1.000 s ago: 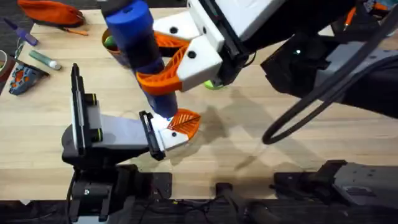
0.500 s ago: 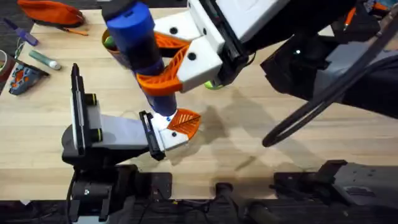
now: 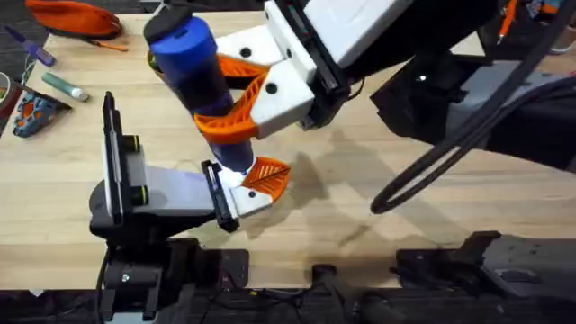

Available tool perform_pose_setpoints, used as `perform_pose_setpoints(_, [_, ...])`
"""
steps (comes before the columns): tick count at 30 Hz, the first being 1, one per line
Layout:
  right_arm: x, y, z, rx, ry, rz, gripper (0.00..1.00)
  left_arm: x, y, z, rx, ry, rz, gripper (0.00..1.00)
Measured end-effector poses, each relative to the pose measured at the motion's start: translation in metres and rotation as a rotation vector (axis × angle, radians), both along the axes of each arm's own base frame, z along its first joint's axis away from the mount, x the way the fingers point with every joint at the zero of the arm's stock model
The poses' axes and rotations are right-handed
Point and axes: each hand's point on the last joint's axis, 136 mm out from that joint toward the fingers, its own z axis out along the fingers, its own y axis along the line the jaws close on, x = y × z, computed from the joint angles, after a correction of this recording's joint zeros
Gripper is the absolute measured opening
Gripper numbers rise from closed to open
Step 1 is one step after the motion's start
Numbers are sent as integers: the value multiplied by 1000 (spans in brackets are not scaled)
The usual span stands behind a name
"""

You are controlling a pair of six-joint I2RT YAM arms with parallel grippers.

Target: Pick up the gripper from the table and insert it into the empty holder that is missing its gripper. Then pick up a screw, insert it into the mounting hole, and use the screwdriver to tighten it. Finally, clean up the table by picking up the vegetable and placing it into the bucket.

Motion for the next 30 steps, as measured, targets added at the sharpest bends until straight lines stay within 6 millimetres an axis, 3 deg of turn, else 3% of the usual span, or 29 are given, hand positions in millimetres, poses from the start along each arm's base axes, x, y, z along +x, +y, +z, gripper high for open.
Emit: perform_pose_setpoints(30, [-4, -1, -1, 3, -24, 20, 22, 0, 0, 0, 0, 0, 0, 6])
